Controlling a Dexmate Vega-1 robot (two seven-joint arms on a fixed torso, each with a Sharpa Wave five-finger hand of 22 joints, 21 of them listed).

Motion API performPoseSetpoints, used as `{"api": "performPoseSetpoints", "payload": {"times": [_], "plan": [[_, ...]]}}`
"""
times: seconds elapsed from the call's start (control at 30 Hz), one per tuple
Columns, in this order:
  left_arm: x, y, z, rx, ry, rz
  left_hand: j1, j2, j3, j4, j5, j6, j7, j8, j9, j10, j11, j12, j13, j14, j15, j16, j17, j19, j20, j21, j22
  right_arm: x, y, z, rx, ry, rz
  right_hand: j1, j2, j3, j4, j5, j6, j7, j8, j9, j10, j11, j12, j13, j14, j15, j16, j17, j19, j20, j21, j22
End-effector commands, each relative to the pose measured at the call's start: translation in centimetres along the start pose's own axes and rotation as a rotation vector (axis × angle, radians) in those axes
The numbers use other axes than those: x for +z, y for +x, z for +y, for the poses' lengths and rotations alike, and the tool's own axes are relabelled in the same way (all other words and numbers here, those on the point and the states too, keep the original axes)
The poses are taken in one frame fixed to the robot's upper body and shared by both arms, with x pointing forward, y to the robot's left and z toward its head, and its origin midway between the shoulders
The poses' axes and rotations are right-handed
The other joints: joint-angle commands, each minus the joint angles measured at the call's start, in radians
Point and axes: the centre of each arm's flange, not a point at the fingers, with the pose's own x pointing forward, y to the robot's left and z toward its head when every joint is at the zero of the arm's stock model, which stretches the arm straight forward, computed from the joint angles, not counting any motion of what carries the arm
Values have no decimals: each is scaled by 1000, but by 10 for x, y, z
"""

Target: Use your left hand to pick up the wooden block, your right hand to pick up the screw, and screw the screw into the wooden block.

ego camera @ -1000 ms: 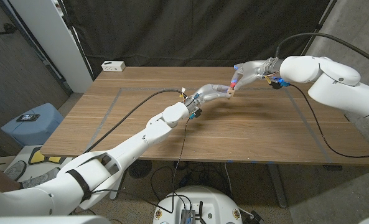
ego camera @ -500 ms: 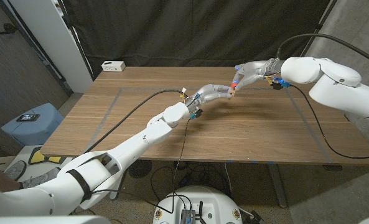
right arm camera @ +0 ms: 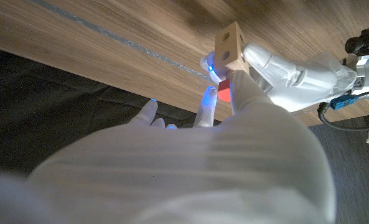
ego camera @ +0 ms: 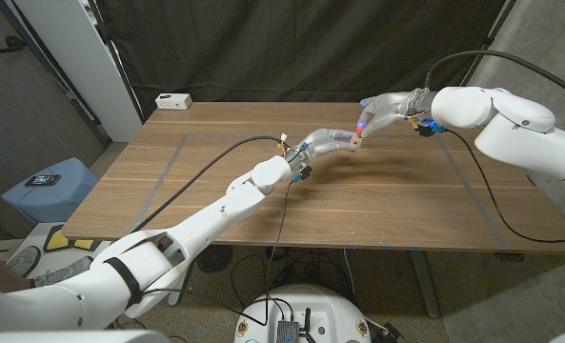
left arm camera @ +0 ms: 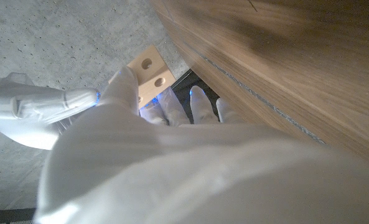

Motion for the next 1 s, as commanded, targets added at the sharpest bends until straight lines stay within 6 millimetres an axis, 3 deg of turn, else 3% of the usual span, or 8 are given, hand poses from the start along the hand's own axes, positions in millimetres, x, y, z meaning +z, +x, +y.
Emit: {"api": "performPoseSetpoints", "payload": {"times": [0.03, 1.0], "plan": [[-1, 1, 0, -1, -1, 5, 1, 11, 1, 5, 5, 10, -1, 8, 2, 5, -5, 2, 3, 4, -61, 7, 2, 6, 0, 1, 1, 1, -1, -1, 4, -5, -6, 4, -7, 7, 1, -5, 14, -1, 16, 10, 8, 3, 4, 3, 2, 3, 3, 6, 5, 0, 2, 3], [-2, 1, -1, -6, -3, 8, 2, 11, 1, 5, 5, 8, 1, 7, 2, 4, -5, 2, 3, 5, -61, 6, 1, 6, 0, 1, 1, 0, 4, 4, -12, 9, 1, 7, -4, 19, 2, -17, 70, 1, 91, 59, 62, 7, 12, 2, 32, 0, 13, 11, 30, -4, 6, 3]]}}
